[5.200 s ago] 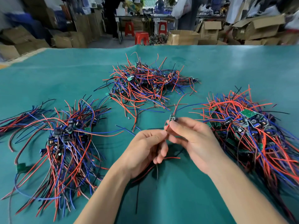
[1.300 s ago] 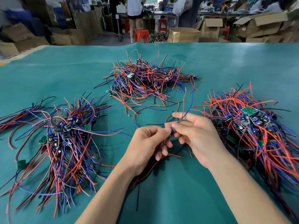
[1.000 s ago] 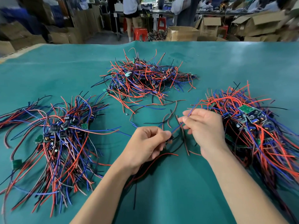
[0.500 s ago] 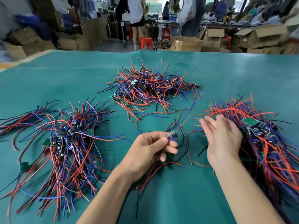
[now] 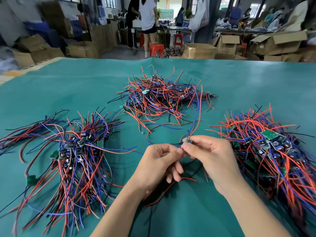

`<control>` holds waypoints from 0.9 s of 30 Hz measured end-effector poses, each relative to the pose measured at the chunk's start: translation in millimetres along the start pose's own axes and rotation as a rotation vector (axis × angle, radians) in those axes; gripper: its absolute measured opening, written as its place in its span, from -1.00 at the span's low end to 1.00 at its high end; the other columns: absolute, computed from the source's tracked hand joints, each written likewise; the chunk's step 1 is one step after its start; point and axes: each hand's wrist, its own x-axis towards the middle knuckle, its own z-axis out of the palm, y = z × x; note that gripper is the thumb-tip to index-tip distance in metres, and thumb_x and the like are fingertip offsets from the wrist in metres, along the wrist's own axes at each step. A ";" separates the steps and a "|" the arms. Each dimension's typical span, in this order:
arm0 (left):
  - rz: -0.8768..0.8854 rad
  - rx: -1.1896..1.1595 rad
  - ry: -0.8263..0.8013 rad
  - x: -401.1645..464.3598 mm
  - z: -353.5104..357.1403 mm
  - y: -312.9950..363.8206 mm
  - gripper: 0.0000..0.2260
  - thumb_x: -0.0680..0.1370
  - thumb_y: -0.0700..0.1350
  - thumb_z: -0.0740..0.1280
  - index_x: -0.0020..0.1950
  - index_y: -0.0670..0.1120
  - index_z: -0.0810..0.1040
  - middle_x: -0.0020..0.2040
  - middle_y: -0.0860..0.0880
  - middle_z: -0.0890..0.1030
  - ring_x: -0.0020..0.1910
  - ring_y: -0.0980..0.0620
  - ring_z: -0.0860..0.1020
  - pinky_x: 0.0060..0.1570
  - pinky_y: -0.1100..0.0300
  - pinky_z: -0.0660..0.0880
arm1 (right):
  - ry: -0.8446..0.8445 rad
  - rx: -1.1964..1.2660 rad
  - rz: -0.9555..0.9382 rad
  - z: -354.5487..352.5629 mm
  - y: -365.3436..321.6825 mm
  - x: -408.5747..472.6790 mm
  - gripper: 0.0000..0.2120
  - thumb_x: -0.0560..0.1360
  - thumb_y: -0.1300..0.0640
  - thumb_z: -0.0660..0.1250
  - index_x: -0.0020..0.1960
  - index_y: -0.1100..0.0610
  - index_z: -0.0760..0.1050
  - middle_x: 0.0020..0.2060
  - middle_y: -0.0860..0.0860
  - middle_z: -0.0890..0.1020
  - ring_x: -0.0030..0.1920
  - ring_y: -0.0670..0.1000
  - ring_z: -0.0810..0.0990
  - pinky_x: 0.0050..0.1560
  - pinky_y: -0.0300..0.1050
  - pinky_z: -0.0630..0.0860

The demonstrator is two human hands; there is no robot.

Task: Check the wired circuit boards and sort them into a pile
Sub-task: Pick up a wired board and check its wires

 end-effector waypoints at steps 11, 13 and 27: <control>0.024 0.227 -0.175 -8.0 5.4 6.2 -0.83 0.53 -0.09 0.35 -0.17 -0.07 0.71 -0.54 -0.03 0.50 -0.63 0.10 0.31 -0.62 0.32 0.25 | 0.538 0.534 0.186 -26.6 -12.2 26.2 -0.95 0.55 0.29 0.41 -0.09 0.22 0.61 -0.26 0.12 0.63 -0.33 -0.04 0.60 -0.20 -0.23 0.52; 0.022 0.263 -0.214 -9.8 7.1 7.4 -0.84 0.50 -0.12 0.35 -0.19 -0.11 0.71 -0.53 -0.01 0.49 -0.61 0.12 0.32 -0.60 0.33 0.27 | 0.610 0.592 0.113 -34.7 -26.8 32.2 -0.90 0.57 0.28 0.38 -0.12 0.18 0.59 -0.28 0.08 0.62 -0.34 -0.06 0.58 -0.20 -0.23 0.50; 0.031 0.263 -0.012 -13.4 11.8 10.4 -0.71 0.32 -0.19 0.14 -0.47 0.07 0.57 -0.52 0.14 0.52 -0.58 0.24 0.39 -0.52 0.43 0.31 | -0.366 -0.034 -0.023 150.3 -113.6 63.4 -0.52 0.58 -0.10 0.40 -0.20 0.34 0.62 -0.24 0.20 0.72 -0.28 0.14 0.72 -0.15 0.07 0.70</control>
